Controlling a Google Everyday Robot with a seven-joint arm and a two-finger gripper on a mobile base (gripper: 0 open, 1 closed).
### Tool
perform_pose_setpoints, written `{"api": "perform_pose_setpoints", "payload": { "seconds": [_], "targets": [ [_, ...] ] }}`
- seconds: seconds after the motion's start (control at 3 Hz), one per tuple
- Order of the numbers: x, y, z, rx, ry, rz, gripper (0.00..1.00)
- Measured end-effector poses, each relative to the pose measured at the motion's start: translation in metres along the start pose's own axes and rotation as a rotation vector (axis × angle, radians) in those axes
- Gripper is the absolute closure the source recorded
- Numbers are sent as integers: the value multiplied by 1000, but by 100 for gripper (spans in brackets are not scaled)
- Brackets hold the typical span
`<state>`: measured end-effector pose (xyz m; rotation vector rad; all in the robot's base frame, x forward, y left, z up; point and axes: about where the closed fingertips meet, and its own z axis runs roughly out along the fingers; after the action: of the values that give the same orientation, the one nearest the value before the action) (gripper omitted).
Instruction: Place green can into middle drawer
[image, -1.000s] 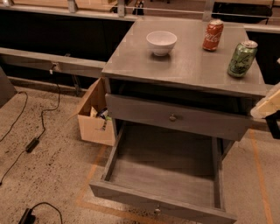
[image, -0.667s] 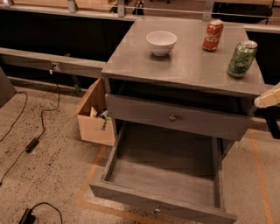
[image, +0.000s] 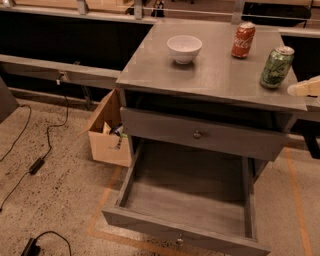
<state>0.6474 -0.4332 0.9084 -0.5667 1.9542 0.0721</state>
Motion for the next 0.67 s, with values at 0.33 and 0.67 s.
{"api": "perform_pose_setpoints", "payload": {
  "seconds": [0.33,0.67],
  "targets": [
    [-4,-11,41,11,-50,84,0],
    [-4,-11,46,10,-52,90,0]
  ]
}}
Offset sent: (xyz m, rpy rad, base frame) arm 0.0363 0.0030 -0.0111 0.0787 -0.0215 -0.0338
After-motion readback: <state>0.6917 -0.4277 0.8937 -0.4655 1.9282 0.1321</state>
